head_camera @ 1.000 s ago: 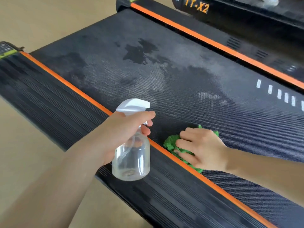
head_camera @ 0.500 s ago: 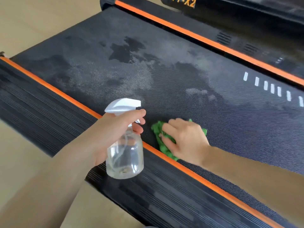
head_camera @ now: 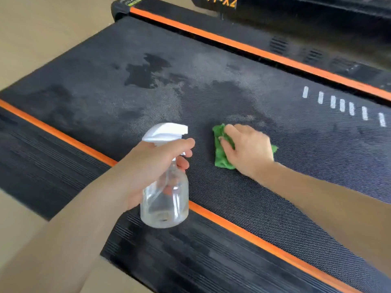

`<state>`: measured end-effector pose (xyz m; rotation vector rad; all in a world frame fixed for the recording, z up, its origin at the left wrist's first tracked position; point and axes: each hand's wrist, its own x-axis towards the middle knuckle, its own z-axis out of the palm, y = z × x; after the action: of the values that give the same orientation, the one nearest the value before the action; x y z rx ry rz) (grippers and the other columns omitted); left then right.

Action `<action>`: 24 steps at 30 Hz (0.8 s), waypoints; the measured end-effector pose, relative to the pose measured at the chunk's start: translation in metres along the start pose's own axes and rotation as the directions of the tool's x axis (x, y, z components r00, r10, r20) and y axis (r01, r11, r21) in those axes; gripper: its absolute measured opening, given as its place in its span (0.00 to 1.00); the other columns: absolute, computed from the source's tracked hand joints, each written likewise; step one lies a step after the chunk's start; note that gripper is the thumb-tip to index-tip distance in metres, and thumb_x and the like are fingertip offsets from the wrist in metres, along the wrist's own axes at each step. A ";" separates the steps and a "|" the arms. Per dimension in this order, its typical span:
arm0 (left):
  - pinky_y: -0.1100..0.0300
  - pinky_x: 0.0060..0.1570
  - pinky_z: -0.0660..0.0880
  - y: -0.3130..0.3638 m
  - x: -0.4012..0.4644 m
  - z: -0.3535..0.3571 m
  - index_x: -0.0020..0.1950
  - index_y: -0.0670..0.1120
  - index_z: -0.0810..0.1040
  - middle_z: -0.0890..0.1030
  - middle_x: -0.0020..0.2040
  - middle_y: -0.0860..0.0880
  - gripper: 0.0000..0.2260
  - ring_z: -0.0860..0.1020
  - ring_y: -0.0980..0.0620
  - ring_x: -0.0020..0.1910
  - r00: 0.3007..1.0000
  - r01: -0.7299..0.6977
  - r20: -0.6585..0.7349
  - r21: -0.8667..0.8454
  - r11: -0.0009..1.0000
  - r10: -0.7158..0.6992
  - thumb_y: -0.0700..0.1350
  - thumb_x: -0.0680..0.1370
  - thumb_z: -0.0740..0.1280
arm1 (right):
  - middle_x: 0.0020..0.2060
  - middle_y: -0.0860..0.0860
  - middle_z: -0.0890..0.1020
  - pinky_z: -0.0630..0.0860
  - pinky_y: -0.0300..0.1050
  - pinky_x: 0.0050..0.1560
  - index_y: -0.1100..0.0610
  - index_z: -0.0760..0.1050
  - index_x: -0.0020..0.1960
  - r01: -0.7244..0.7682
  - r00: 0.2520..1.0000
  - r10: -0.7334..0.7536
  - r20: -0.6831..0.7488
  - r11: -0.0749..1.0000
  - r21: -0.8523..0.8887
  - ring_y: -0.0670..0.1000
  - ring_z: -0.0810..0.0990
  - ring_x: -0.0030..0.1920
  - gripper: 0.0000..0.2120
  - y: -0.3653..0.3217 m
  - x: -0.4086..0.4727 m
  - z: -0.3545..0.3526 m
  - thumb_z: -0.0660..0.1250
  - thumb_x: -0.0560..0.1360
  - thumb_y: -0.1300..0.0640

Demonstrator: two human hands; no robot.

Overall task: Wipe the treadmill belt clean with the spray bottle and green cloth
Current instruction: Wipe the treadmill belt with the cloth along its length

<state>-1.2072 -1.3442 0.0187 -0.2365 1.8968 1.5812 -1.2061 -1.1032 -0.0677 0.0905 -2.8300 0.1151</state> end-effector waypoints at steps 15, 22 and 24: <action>0.58 0.35 0.78 0.005 -0.005 0.022 0.47 0.44 0.86 0.83 0.38 0.48 0.13 0.79 0.51 0.32 0.999 0.033 -0.025 0.029 0.999 -0.032 0.54 0.77 0.75 | 0.43 0.52 0.78 0.64 0.48 0.36 0.54 0.71 0.54 -0.130 0.991 0.130 0.003 0.990 -0.050 0.59 0.78 0.44 0.11 0.011 0.052 0.015 0.57 0.80 0.47; 0.55 0.38 0.78 0.004 -0.001 0.016 0.47 0.44 0.86 0.83 0.39 0.47 0.13 0.79 0.50 0.33 0.999 0.026 -0.040 0.014 1.000 -0.025 0.54 0.77 0.75 | 0.37 0.48 0.72 0.69 0.45 0.33 0.52 0.72 0.45 0.334 0.933 -0.355 0.063 0.917 0.218 0.52 0.72 0.37 0.07 -0.016 -0.087 -0.035 0.66 0.77 0.49; 0.55 0.40 0.79 0.003 0.001 0.017 0.47 0.45 0.87 0.85 0.40 0.48 0.12 0.81 0.51 0.36 0.999 0.000 -0.043 0.027 1.000 0.001 0.54 0.77 0.75 | 0.37 0.49 0.73 0.70 0.44 0.34 0.53 0.73 0.45 0.483 0.861 -0.504 0.063 0.852 0.202 0.52 0.72 0.37 0.07 0.007 -0.072 -0.030 0.65 0.79 0.50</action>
<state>-1.2035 -1.3274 0.0199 -0.2607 1.9498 1.5616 -1.1288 -1.0898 -0.0622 0.8873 -2.7957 0.2545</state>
